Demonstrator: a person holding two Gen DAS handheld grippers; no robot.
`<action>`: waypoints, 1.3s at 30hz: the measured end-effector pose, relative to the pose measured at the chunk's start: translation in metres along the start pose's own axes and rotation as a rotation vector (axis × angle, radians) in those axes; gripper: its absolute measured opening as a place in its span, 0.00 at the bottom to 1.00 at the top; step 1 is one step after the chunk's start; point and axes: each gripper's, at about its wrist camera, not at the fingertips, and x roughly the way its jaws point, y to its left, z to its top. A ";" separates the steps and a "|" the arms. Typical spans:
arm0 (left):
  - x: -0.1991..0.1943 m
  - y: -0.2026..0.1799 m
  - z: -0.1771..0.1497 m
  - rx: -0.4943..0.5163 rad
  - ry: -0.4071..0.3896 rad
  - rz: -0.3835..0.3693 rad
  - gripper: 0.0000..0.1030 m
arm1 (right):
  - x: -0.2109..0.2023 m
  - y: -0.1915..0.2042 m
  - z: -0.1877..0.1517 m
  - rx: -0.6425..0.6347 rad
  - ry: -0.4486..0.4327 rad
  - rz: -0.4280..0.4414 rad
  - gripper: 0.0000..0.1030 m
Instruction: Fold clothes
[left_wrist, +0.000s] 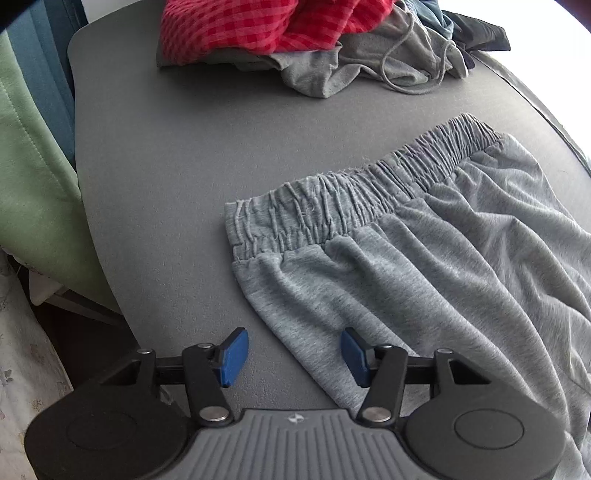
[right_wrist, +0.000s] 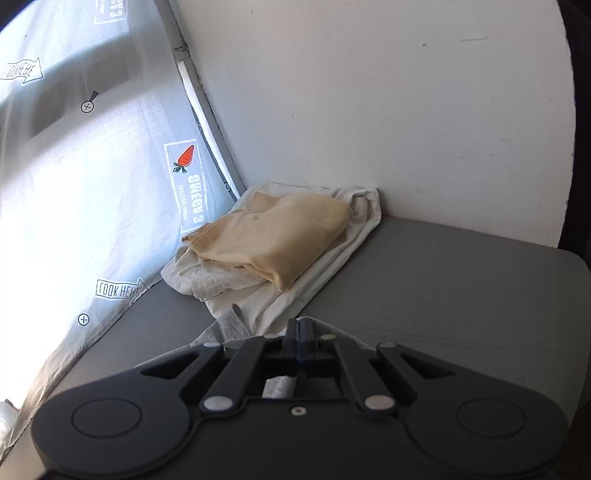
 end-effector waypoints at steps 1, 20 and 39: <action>-0.001 0.000 0.001 -0.006 -0.013 -0.010 0.04 | -0.001 0.000 0.000 0.004 -0.003 -0.004 0.00; -0.107 -0.143 0.174 0.077 -0.451 -0.414 0.00 | -0.007 0.123 0.092 -0.142 -0.320 0.213 0.00; -0.121 -0.097 0.116 0.079 -0.436 -0.313 0.00 | 0.094 0.066 -0.068 0.105 0.408 0.203 0.19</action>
